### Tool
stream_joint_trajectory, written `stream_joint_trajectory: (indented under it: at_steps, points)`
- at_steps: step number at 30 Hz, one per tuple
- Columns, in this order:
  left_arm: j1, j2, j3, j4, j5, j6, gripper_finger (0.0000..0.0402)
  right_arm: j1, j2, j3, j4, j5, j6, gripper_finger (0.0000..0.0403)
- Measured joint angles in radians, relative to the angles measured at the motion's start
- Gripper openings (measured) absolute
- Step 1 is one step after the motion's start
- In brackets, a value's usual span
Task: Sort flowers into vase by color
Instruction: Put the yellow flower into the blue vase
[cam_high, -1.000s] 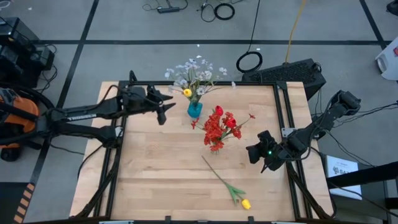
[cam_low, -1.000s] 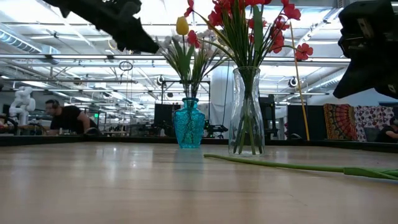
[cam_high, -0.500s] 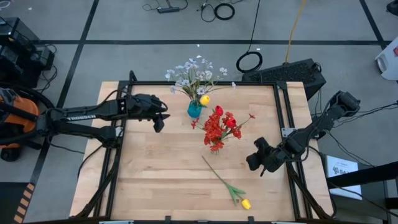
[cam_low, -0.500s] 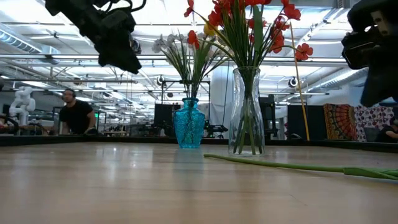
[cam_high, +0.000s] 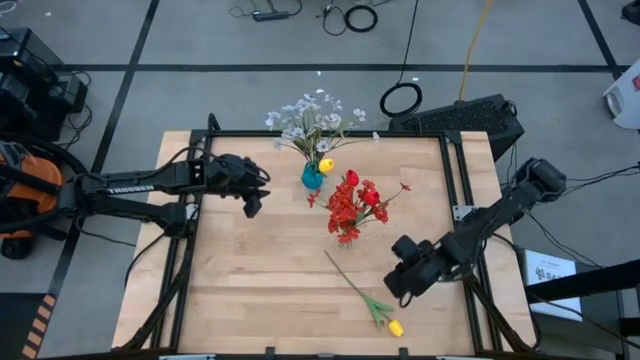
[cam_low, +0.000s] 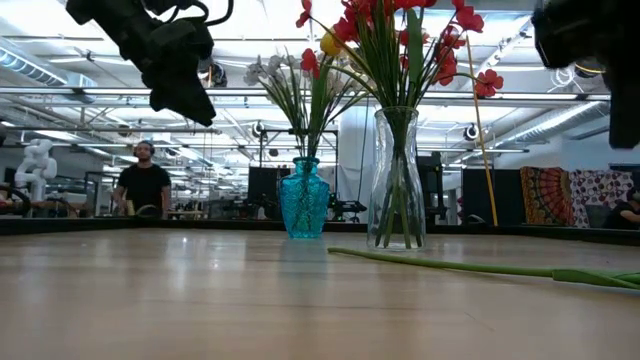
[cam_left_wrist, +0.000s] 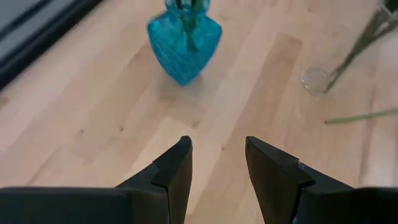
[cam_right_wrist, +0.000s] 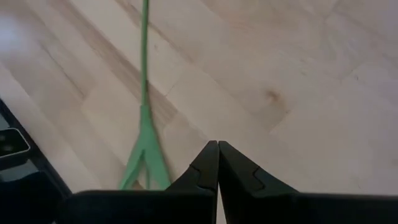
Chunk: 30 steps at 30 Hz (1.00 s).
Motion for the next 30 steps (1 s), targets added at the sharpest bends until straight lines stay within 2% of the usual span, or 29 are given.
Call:
stream_joint_trajectory:
  at_steps: [8,15,22,26,30]
  points:
    - [-0.006,0.0,0.0,-0.069,0.029,0.008,0.0155,0.0,0.241,0.347,-0.209,-0.007,0.098,0.0]
    - [-0.012,0.0,0.0,-0.202,0.08,0.034,0.0155,0.0,0.466,0.602,-0.394,-0.034,0.013,0.0]
    - [-0.044,0.0,0.0,-0.226,0.081,0.033,0.0154,-0.002,0.538,0.638,-0.381,-0.079,0.045,0.001]
    - [-0.065,0.0,0.0,-0.226,0.082,0.026,0.0154,-0.005,0.57,0.638,-0.335,-0.138,0.056,0.0044]
    - [-0.086,0.0,0.0,-0.225,0.083,0.005,0.0154,-0.006,0.607,0.638,-0.274,-0.166,0.032,0.0095]
